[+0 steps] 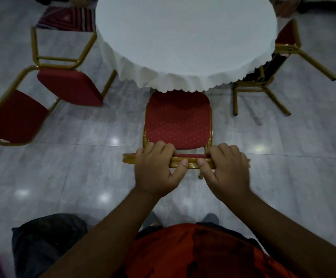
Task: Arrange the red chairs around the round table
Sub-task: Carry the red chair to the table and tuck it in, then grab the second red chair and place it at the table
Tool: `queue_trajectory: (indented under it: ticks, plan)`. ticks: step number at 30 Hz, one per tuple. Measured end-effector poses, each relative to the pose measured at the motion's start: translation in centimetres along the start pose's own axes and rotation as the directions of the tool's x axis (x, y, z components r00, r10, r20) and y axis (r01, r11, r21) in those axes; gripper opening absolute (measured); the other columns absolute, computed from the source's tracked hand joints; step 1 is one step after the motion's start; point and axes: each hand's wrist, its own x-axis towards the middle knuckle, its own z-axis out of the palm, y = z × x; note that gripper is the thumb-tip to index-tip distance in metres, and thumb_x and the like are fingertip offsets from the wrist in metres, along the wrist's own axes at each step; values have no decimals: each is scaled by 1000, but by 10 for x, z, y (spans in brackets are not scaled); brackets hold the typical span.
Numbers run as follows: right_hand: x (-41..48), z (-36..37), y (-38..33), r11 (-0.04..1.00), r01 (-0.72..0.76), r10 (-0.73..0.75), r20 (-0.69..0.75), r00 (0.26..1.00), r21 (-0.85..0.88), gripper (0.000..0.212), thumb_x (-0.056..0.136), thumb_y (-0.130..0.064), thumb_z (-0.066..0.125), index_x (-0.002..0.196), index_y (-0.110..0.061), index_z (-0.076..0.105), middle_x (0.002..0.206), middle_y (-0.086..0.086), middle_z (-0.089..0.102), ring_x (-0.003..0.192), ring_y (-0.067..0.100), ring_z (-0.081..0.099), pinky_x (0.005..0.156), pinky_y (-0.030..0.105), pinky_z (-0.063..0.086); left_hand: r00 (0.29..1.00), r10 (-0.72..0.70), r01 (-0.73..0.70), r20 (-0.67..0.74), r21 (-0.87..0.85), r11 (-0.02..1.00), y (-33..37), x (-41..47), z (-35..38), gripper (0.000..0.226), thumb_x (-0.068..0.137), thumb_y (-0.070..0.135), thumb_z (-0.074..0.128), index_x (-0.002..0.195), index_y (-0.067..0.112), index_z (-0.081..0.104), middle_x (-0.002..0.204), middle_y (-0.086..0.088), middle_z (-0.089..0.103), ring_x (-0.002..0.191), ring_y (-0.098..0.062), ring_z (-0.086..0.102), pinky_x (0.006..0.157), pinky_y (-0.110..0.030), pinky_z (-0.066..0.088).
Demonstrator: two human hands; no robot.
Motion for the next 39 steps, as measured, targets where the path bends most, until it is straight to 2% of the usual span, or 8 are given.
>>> queue_trajectory:
  ticks: [6,11,14,18,23,28,32,39]
  plan:
    - [-1,-3,1,1000,-8,7,33,999,13,36,93,-56,40,91,-25,58,88,-8,53,86,15,45,76,38,35,1000,-4,5,25,-23,1000,2,2,-3,34,87,55,47,81,23,56,78,9,52,75,-16,46,70,-39,39]
    - [4,-12,2,999,5,-9,85,996,48,30,94,-54,41,87,-29,56,84,-12,50,81,12,44,75,34,34,986,-37,51,160,-87,995,3,11,-15,25,83,52,47,78,28,54,72,13,51,71,-11,46,72,-38,41]
    - [9,-17,3,999,-2,-1,81,997,40,33,96,-52,37,84,-30,58,80,-14,50,78,10,43,73,33,31,973,-40,69,226,-125,990,6,27,-20,29,84,51,44,76,27,59,72,12,55,72,-10,49,70,-38,45]
    - [17,-23,12,998,-61,62,91,994,-11,40,98,-54,32,90,-29,62,86,-14,54,82,10,46,73,35,35,958,-32,69,285,-118,991,21,57,-18,37,86,57,39,82,28,62,78,12,59,78,-11,53,76,-41,49]
    - [25,-42,34,978,-195,199,57,978,-72,45,97,-56,30,97,-29,66,96,-11,63,90,14,54,77,38,42,936,50,-3,349,-132,991,51,90,-6,40,88,57,37,94,29,65,91,13,63,87,-14,54,84,-43,46]
    - [27,-71,84,926,-358,362,15,932,-116,43,98,-56,36,117,-30,63,117,-8,66,111,17,57,89,42,44,893,171,-123,416,-140,983,101,122,21,42,93,52,40,116,26,64,114,9,66,107,-16,56,94,-42,43]
    - [20,-107,148,865,-477,483,0,876,-159,49,97,-60,40,134,-30,54,137,-6,58,128,21,50,100,45,38,861,208,-185,464,-94,978,163,142,56,42,98,51,44,124,23,62,124,3,65,115,-20,55,96,-41,42]
    - [8,-182,278,814,-543,558,24,829,-206,61,97,-63,36,146,-28,44,154,-4,44,143,19,36,117,50,27,834,236,-234,499,-69,970,304,171,131,49,99,52,45,135,22,57,137,-1,61,126,-23,54,102,-36,40]
